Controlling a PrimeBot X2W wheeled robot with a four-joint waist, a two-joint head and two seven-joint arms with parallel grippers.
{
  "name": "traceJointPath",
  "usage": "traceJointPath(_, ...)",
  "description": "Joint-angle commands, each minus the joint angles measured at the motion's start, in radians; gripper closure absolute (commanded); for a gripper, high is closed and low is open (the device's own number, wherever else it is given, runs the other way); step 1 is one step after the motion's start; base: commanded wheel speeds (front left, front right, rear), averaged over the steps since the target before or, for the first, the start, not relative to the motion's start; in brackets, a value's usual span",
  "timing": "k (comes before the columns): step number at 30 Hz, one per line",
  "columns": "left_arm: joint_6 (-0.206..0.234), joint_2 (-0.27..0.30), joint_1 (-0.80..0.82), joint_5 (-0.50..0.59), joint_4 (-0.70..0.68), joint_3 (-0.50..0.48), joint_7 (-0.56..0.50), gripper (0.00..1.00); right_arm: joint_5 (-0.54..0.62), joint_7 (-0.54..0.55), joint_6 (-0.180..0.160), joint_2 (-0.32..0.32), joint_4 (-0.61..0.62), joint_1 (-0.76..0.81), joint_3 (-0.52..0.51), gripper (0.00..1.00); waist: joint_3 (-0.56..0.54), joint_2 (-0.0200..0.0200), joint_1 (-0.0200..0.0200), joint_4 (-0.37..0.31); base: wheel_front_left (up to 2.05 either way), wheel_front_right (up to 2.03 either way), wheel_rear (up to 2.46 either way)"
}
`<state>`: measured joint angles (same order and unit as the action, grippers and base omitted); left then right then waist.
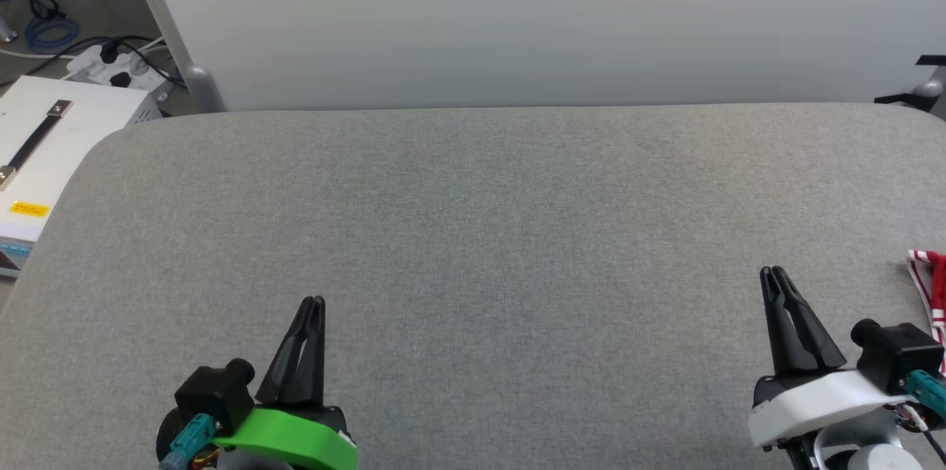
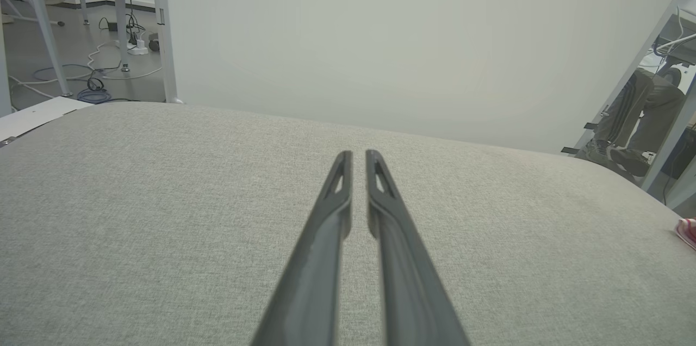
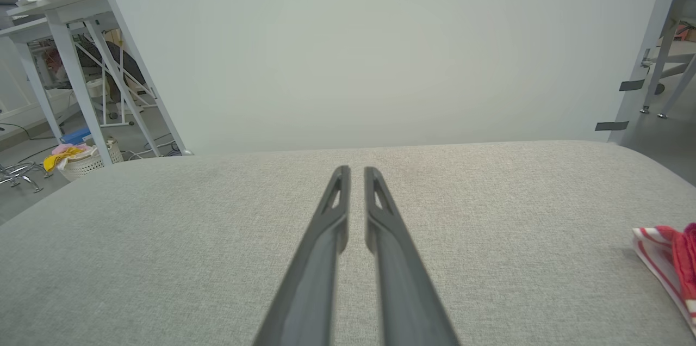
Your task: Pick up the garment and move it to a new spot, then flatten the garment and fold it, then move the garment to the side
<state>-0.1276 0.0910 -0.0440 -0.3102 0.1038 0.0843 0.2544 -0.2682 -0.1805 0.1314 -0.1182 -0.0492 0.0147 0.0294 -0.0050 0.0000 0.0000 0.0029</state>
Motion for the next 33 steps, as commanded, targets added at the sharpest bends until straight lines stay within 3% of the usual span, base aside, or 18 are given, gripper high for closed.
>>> traceJointPath(1, 0.001, 0.000, 0.000, 0.003, -0.001, -0.001, -0.002, 1.00, 0.002, 0.002, 0.000, 0.001, 0.000, 0.000, 0.000, 1.00, 0.000, 0.0000, 0.0000, 0.000, 0.00, 0.00, 0.00)
traceJointPath(33, 0.033, -0.011, 0.012, 0.081, -0.027, -0.022, -0.067, 1.00, 0.070, 0.047, 0.000, 0.018, 0.013, -0.004, -0.008, 1.00, 0.001, 0.0000, 0.0000, -0.001, 0.00, 0.00, 0.00)
